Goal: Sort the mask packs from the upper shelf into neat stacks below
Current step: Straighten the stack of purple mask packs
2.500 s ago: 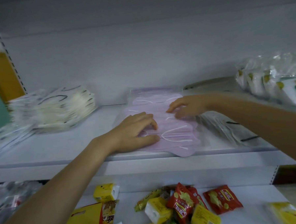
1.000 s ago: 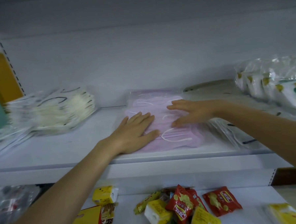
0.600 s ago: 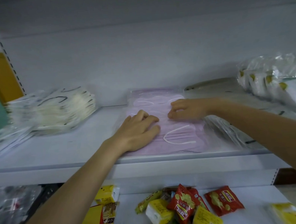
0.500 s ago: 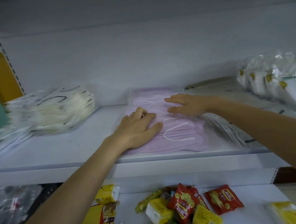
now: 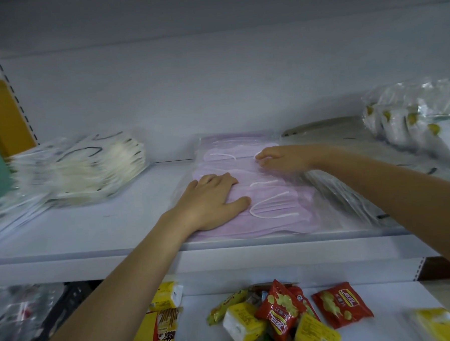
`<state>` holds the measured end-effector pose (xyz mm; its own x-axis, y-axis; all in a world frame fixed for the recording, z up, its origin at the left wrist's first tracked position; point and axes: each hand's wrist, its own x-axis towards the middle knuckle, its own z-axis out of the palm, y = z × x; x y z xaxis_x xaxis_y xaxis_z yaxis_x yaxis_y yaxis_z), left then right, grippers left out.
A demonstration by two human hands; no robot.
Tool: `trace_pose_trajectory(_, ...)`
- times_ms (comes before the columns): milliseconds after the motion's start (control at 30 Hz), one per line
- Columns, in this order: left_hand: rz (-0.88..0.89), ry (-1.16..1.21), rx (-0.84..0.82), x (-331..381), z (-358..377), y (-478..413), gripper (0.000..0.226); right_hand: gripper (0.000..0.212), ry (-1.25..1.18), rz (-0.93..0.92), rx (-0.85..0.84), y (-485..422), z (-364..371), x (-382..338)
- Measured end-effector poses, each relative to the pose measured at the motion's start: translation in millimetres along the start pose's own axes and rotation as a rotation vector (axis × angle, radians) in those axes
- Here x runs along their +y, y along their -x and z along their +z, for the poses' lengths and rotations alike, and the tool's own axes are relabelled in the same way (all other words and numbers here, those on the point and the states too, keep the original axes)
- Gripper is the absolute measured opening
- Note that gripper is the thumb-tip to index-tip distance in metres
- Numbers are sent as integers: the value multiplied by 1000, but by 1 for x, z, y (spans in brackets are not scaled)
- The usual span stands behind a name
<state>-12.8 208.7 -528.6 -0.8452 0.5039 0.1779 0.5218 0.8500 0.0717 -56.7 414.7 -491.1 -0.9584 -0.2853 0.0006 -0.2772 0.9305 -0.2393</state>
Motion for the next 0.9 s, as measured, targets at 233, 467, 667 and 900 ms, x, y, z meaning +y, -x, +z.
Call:
trace_pose_trajectory(233, -13, 22, -114, -2, -3, -1, 67, 41, 86, 11, -18, -10, -1, -8)
trace_pose_trajectory(467, 10, 131, -124, -11, -8, -11, 67, 79, 76, -51, -148, 28, -1, -26)
trace_pose_trajectory(667, -277, 762, 218, -48, -19, -17, 19, 82, 32, -148, -189, 81, 7, -37)
trace_pose_trajectory(900, -321, 1262, 53, -53, -10, -15, 18, 55, 331, -111, -87, 84, 29, -25)
